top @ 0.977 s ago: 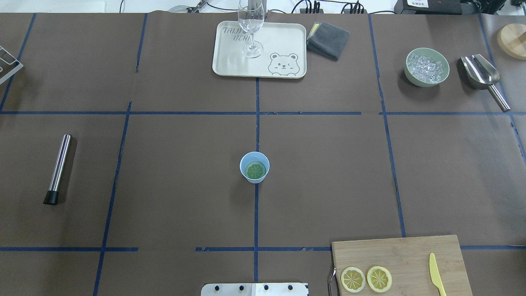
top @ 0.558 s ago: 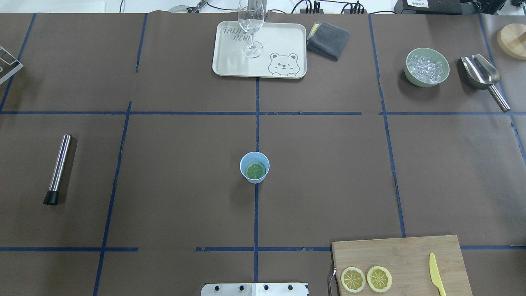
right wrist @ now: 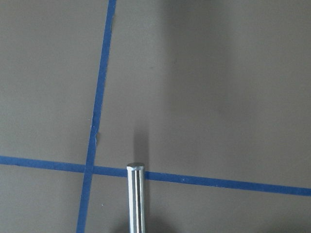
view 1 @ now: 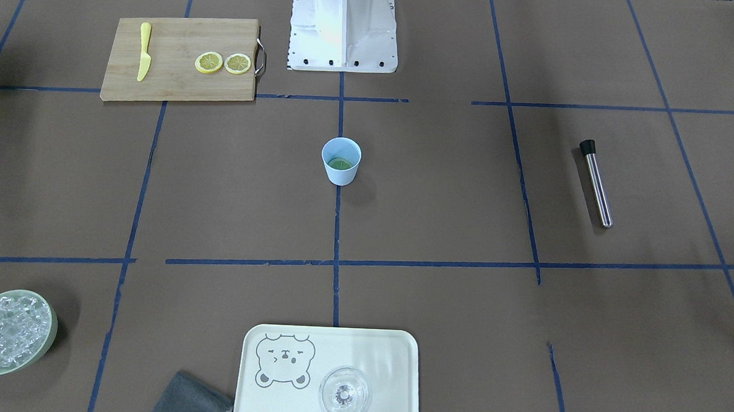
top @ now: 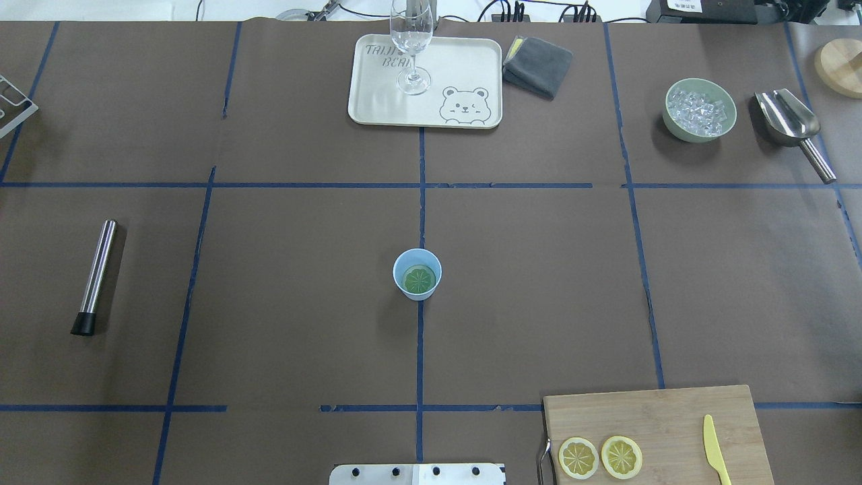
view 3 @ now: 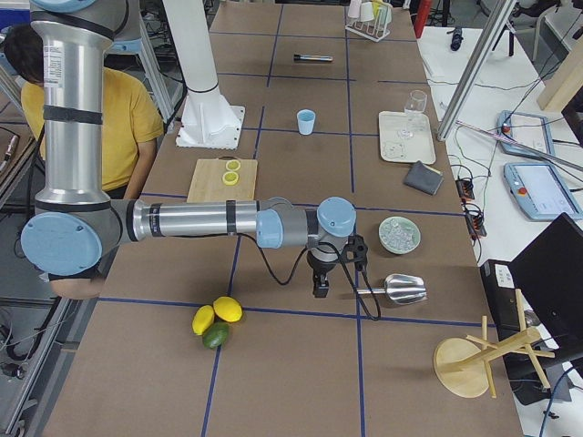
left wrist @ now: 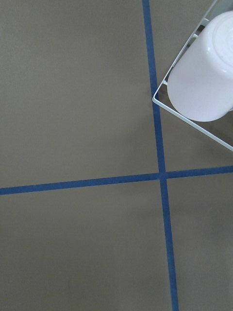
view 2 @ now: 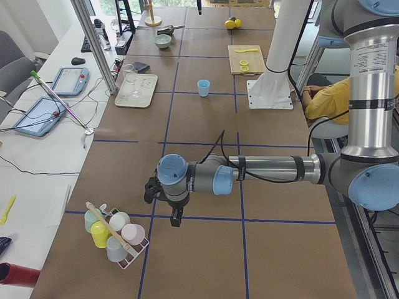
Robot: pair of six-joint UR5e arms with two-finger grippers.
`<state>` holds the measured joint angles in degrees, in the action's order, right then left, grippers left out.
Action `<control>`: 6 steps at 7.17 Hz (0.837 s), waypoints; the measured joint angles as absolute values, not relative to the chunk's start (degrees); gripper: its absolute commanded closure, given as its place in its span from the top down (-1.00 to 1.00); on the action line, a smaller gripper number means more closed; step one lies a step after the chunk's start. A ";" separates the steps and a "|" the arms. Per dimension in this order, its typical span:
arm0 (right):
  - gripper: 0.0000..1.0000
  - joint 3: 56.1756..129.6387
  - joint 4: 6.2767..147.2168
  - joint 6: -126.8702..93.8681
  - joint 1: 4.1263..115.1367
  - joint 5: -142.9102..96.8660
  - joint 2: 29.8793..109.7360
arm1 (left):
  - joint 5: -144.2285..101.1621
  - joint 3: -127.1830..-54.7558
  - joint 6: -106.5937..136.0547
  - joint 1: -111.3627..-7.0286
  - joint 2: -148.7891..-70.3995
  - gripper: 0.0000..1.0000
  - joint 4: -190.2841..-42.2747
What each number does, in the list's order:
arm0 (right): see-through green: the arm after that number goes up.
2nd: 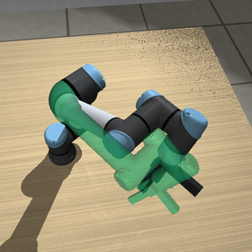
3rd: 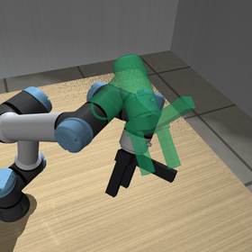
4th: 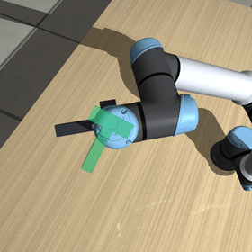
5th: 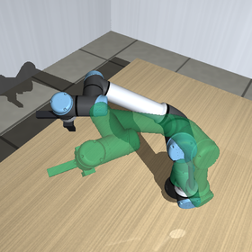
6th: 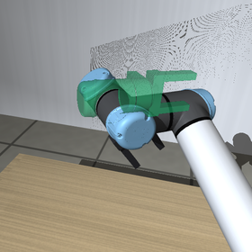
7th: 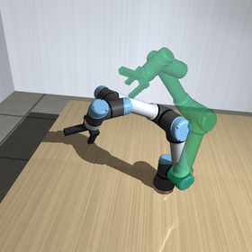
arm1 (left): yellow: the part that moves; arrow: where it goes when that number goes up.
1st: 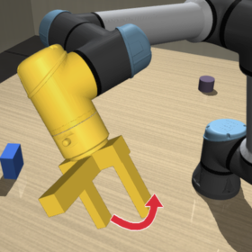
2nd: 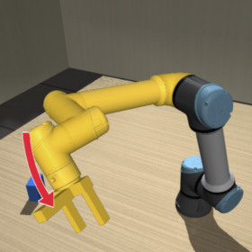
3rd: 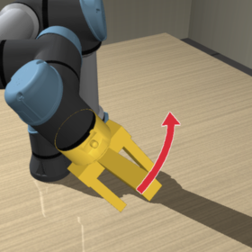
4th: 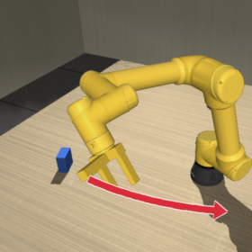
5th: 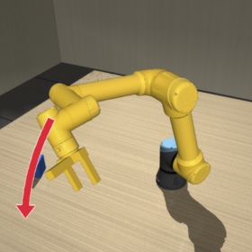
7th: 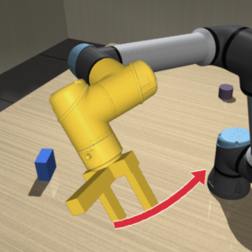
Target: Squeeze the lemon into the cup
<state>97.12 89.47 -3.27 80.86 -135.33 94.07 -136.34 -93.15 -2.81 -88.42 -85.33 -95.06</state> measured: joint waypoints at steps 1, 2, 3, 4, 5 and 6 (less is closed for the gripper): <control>1.00 97.16 89.45 -3.31 80.88 -135.27 94.05 | -136.67 -93.12 -2.79 -88.42 -85.34 1.00 -95.23; 1.00 97.11 89.42 -3.46 80.89 -135.09 93.94 | -137.25 -93.02 -2.78 -88.42 -85.26 1.00 -95.31; 1.00 96.99 89.39 -3.69 80.90 -134.86 93.89 | -137.70 -93.00 -2.79 -88.42 -85.12 1.00 -95.37; 1.00 97.00 89.39 -3.80 80.95 -134.75 93.90 | -137.89 -93.01 -2.79 -88.42 -85.07 1.00 -95.79; 1.00 97.03 89.39 -3.84 80.97 -134.69 93.80 | -137.95 -93.01 -2.75 -88.42 -85.03 1.00 -96.44; 1.00 97.02 89.39 -3.88 80.97 -134.64 93.68 | -138.00 -92.94 -2.73 -88.42 -85.01 1.00 -96.76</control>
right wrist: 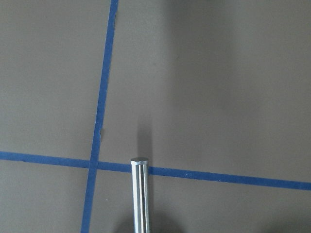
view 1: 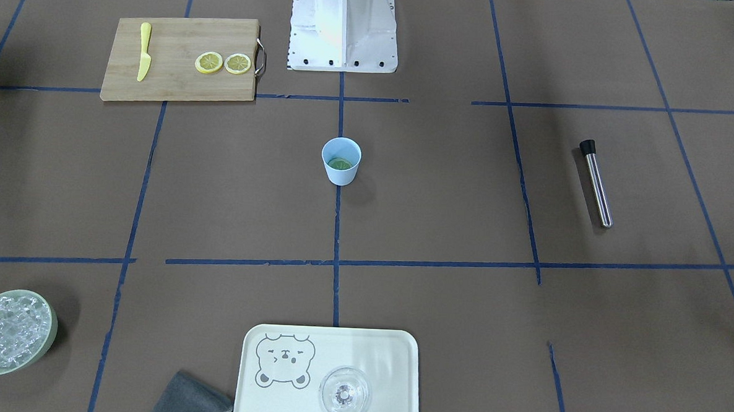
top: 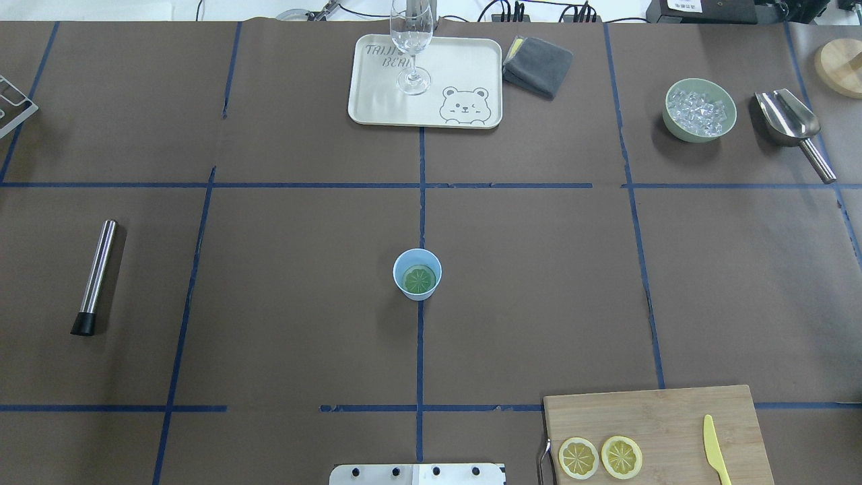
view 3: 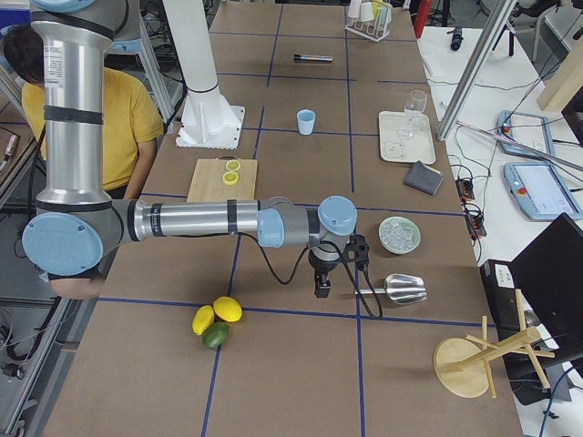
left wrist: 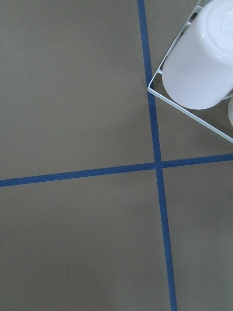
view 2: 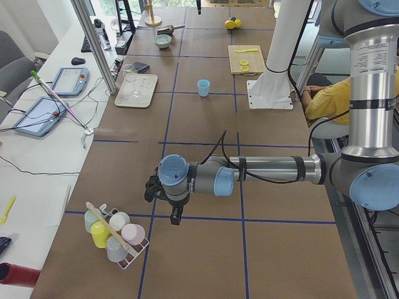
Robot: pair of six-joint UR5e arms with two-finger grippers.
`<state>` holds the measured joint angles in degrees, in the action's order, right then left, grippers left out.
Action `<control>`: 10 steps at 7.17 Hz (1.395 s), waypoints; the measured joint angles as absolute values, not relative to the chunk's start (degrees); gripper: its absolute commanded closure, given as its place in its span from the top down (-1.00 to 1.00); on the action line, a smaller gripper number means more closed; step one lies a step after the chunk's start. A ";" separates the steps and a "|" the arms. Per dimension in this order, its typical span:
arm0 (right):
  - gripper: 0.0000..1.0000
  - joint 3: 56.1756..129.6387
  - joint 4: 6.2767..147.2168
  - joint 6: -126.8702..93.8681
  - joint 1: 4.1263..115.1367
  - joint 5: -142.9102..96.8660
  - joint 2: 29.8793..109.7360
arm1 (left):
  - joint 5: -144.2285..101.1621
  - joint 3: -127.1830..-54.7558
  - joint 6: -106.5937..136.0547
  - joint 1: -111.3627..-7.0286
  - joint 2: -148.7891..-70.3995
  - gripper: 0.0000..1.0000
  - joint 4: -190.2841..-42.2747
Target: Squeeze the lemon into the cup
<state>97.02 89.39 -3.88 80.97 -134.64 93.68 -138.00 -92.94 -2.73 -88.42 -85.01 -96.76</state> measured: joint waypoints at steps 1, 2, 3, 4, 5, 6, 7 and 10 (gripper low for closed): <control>1.00 97.05 89.40 -3.92 80.97 -134.79 93.75 | -138.04 -92.95 -2.73 -88.42 -85.01 1.00 -96.88; 1.00 97.18 89.44 -3.94 81.00 -135.13 93.97 | -138.06 -92.98 -2.72 -88.42 -85.04 1.00 -96.92; 1.00 97.27 89.46 -3.95 81.02 -135.30 94.13 | -138.07 -93.02 -2.73 -88.42 -85.07 1.00 -96.94; 1.00 97.31 89.47 -3.95 81.03 -135.34 94.13 | -138.07 -93.08 -2.72 -88.39 -85.07 1.00 -96.94; 1.00 97.35 89.47 -3.96 81.03 -135.35 94.12 | -138.16 -93.10 -2.73 -88.36 -85.08 1.00 -96.94; 1.00 97.37 89.47 -3.95 81.04 -135.35 94.08 | -138.31 -93.10 -2.72 -88.35 -85.08 1.00 -96.94; 1.00 97.41 89.47 -3.95 81.04 -135.35 94.06 | -138.41 -93.09 -2.73 -88.33 -85.08 1.00 -96.94; 1.00 97.49 89.38 -4.01 81.01 -135.31 93.83 | -139.00 -93.01 -2.72 -88.33 -85.08 1.00 -96.94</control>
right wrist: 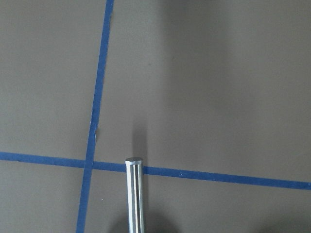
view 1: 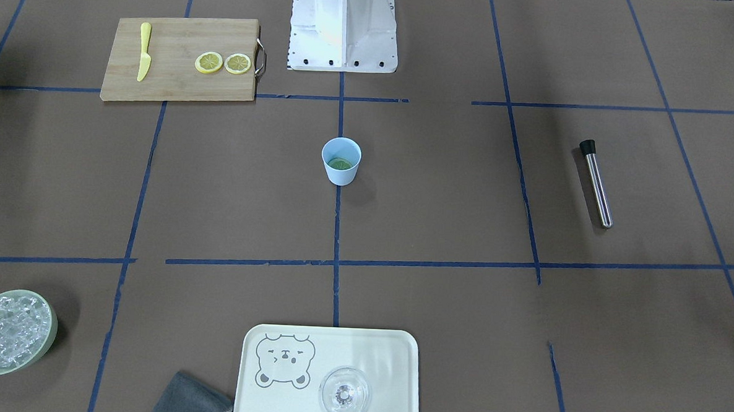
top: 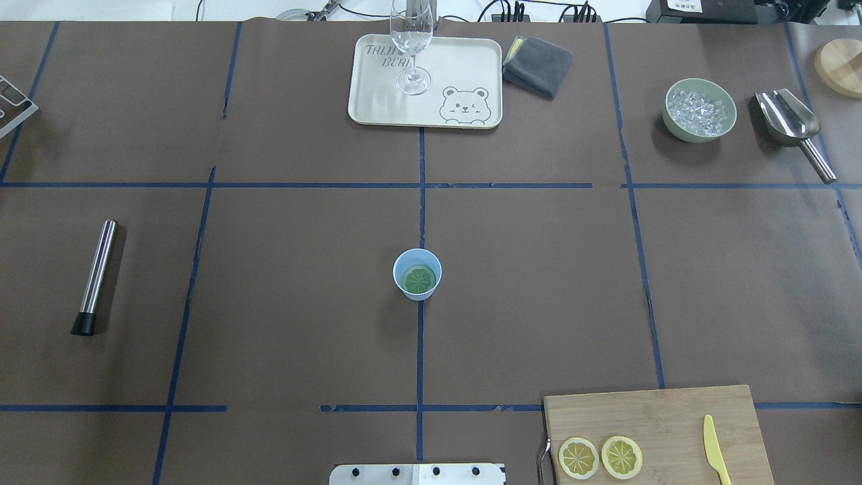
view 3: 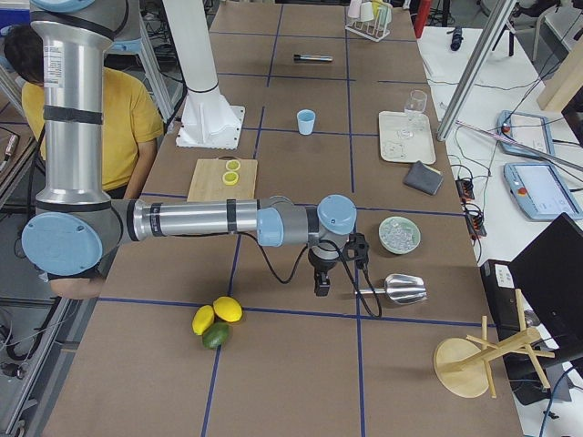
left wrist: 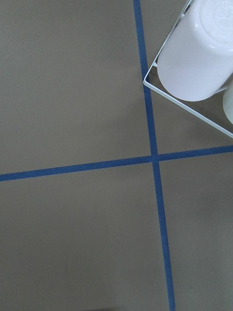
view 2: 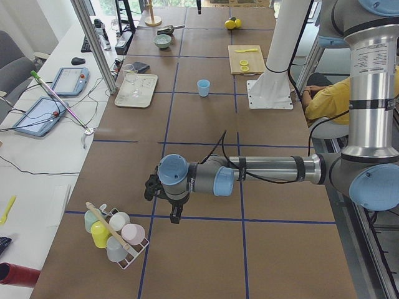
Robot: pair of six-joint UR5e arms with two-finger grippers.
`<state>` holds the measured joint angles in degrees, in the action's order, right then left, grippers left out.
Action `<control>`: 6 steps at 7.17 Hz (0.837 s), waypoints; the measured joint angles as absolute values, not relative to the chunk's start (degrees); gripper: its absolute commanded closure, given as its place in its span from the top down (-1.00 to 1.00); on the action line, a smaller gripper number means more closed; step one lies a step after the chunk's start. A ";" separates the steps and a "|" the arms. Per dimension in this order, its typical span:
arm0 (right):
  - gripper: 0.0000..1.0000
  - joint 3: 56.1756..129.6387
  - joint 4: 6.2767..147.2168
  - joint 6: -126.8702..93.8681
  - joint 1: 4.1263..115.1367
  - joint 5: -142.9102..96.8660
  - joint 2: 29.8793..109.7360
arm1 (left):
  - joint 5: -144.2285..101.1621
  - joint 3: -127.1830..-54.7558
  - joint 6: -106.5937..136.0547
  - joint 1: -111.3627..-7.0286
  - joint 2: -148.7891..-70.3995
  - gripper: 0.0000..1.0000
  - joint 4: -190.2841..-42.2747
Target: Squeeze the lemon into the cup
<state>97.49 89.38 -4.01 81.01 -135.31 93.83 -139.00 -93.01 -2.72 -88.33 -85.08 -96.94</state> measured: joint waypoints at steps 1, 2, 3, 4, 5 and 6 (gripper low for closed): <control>1.00 97.56 89.31 -4.03 81.01 -135.33 93.78 | -139.18 -93.01 -2.72 -88.33 -85.08 1.00 -96.94; 1.00 97.78 89.23 -4.04 81.02 -135.27 93.73 | -139.72 -92.91 -2.72 -88.33 -85.08 1.00 -96.99; 1.00 98.12 89.13 -4.06 81.03 -135.02 93.68 | -140.66 -93.06 -2.71 -88.33 -85.06 1.00 -97.06; 1.00 98.48 89.05 -4.10 81.03 -134.80 93.81 | -141.38 -93.56 -2.67 -88.33 -85.03 1.00 -97.17; 1.00 98.88 89.03 -4.12 81.03 -134.77 94.11 | -141.68 -93.74 -2.67 -88.33 -85.00 1.00 -97.31; 1.00 99.06 89.05 -4.15 81.04 -134.76 94.26 | -141.80 -93.79 -2.68 -88.33 -85.00 1.00 -97.41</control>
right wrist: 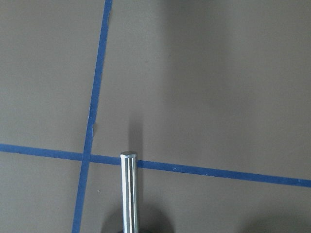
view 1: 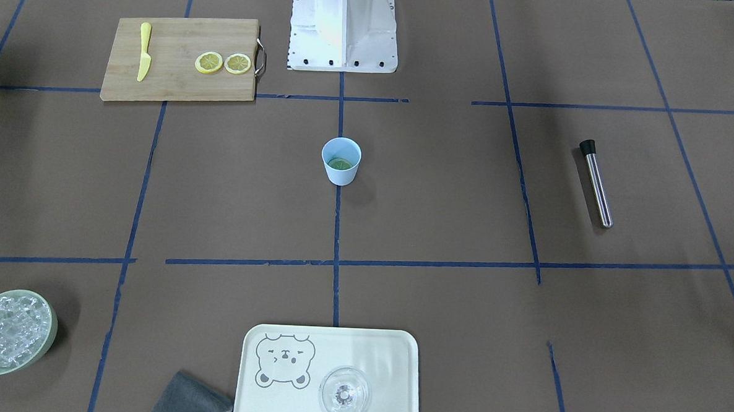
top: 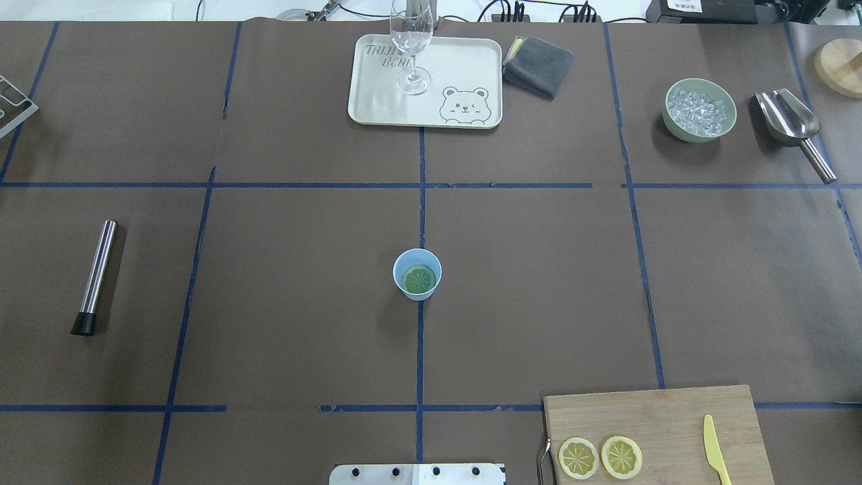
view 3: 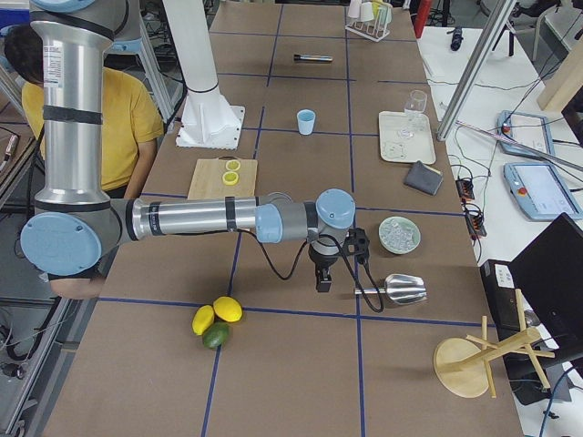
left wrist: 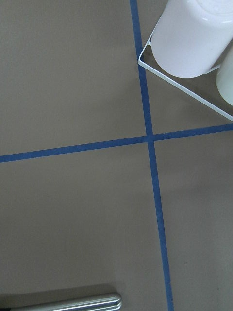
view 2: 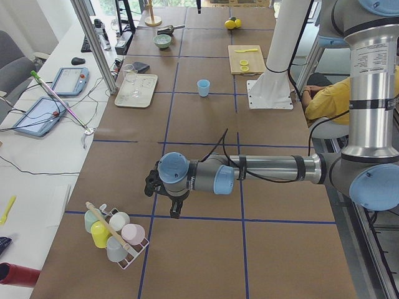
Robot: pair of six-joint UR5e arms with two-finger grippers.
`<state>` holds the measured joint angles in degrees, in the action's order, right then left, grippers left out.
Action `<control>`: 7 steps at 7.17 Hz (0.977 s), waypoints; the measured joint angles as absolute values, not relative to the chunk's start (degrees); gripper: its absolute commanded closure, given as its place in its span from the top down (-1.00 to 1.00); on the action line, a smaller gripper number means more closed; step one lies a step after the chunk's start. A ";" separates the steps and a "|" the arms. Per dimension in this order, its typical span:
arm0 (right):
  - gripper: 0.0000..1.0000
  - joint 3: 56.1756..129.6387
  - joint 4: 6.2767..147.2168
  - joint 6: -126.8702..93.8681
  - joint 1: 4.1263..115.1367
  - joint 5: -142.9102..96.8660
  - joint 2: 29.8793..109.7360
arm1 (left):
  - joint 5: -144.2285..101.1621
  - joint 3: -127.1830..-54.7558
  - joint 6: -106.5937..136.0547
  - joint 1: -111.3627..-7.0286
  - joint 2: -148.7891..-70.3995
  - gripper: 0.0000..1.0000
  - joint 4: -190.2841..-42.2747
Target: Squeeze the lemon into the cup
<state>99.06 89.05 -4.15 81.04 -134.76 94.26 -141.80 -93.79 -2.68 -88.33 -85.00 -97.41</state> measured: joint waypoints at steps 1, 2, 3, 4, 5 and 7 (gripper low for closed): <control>1.00 99.08 89.15 -4.19 81.07 -134.70 94.16 | -141.81 -93.81 -2.68 -88.33 -85.01 1.00 -97.47; 1.00 99.09 89.32 -4.21 81.28 -134.69 93.92 | -141.79 -93.80 -2.70 -88.33 -85.04 1.00 -97.52; 1.00 98.98 89.85 -4.21 81.78 -134.75 93.61 | -141.78 -93.76 -2.70 -88.33 -85.09 1.00 -97.50; 1.00 98.84 91.03 -4.22 82.32 -134.85 93.05 | -141.79 -93.73 -2.66 -88.33 -85.16 1.00 -97.39; 1.00 98.76 92.12 -4.22 82.71 -134.91 92.48 | -141.83 -93.65 -2.65 -88.33 -85.26 1.00 -97.26; 1.00 98.83 92.78 -4.22 83.13 -134.93 92.32 | -141.85 -93.64 -2.64 -88.33 -85.58 1.00 -97.14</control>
<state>98.83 92.78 -4.22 83.13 -134.93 92.32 -141.85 -93.64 -2.64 -88.33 -85.58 -97.14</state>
